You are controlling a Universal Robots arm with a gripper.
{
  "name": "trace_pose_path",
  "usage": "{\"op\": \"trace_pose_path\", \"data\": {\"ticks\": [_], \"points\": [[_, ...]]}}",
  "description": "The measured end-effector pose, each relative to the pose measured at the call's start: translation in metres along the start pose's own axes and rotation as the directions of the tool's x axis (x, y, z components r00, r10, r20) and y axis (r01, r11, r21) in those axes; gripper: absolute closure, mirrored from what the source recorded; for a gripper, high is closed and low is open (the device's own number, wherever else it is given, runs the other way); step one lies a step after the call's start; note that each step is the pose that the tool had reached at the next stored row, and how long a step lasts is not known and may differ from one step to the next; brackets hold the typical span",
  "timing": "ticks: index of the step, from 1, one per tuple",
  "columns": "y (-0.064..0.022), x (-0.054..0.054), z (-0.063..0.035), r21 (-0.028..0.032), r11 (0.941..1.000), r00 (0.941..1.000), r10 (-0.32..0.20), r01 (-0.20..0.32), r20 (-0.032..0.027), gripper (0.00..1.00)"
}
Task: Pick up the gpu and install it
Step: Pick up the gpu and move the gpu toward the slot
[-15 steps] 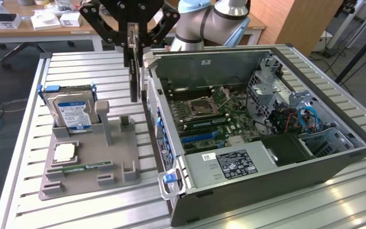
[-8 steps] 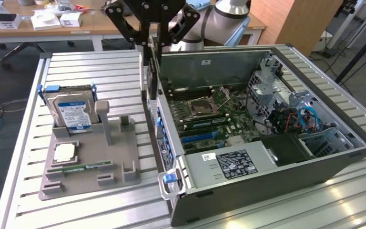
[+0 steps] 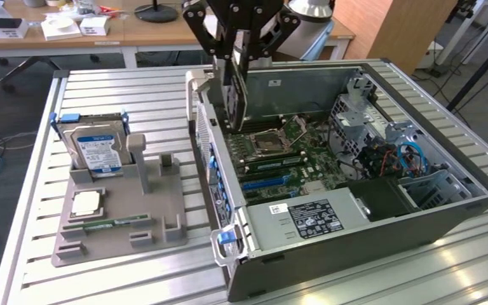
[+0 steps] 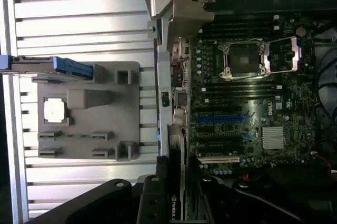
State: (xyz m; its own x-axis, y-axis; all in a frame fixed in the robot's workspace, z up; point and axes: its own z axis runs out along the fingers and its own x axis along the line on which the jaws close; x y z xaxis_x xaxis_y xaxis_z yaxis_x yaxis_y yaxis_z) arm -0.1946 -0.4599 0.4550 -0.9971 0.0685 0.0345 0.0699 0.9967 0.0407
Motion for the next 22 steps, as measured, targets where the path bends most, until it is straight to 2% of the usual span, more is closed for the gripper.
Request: {"op": "trace_pose_path", "data": {"ticks": [2, 3, 22], "points": [[0.0004, -0.006, -0.0002, 0.0000, 1.0000, 1.0000, 0.000, 0.000, 0.0000, 0.74], [0.0008, -0.013, -0.0004, -0.0001, 1.0000, 1.0000, 0.000, 0.000, 0.0000, 0.74], [0.0053, -0.076, -0.0024, -0.0001, 1.0000, 1.0000, 0.000, 0.000, 0.0000, 0.74]]}}
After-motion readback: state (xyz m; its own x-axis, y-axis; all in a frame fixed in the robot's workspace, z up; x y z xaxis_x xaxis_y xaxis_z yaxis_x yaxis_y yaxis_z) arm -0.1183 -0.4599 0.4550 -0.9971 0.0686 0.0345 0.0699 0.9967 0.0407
